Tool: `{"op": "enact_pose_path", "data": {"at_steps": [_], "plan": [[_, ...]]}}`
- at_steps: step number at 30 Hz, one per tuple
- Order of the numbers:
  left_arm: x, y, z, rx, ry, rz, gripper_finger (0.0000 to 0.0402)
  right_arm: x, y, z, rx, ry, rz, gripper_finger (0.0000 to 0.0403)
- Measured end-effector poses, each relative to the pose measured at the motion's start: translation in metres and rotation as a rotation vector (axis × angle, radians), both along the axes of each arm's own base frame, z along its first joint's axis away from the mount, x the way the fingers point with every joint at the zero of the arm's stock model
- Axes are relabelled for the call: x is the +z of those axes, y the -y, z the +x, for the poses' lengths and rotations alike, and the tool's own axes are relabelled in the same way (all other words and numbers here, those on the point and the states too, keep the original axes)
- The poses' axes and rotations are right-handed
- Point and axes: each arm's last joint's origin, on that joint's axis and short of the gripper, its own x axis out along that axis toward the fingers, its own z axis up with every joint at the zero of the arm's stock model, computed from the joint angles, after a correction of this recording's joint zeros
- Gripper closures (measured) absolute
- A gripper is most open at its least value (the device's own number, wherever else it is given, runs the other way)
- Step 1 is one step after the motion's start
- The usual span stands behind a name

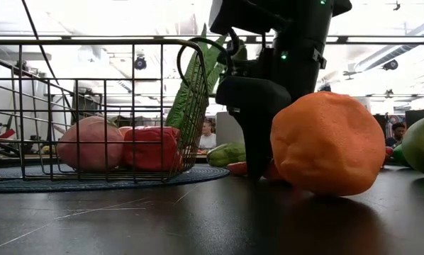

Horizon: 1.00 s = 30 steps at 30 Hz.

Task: Build produce basket
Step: Put the orange carrot into the wire basket

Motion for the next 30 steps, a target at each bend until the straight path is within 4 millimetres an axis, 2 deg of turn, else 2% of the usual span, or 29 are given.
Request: {"op": "enact_pose_path", "data": {"at_steps": [2,5,14,18,22,30], "plan": [[0.000,0.001,0.000,-0.002,-0.001,0.000,0.0069,0.002,0.000,-0.001,0.007,0.002,0.001,0.0087],[0.000,0.001,0.000,-0.002,0.000,0.000,0.0069,0.005,0.001,-0.002,0.012,-0.001,0.002,0.0123],[0.000,0.001,0.000,-0.003,0.004,-0.005,0.0069,0.009,0.001,-0.002,0.065,0.004,-0.011,0.0295],[0.000,0.001,0.000,-0.002,0.007,-0.010,0.0069,0.009,0.001,-0.002,0.086,0.002,-0.025,0.0352],[0.000,0.001,0.000,-0.002,0.007,-0.011,0.0069,0.016,0.004,-0.007,0.090,-0.026,-0.034,0.0366],[0.000,0.001,0.000,-0.001,0.011,-0.020,0.0069,0.056,0.010,-0.034,0.166,-0.095,-0.099,0.0357]]}}
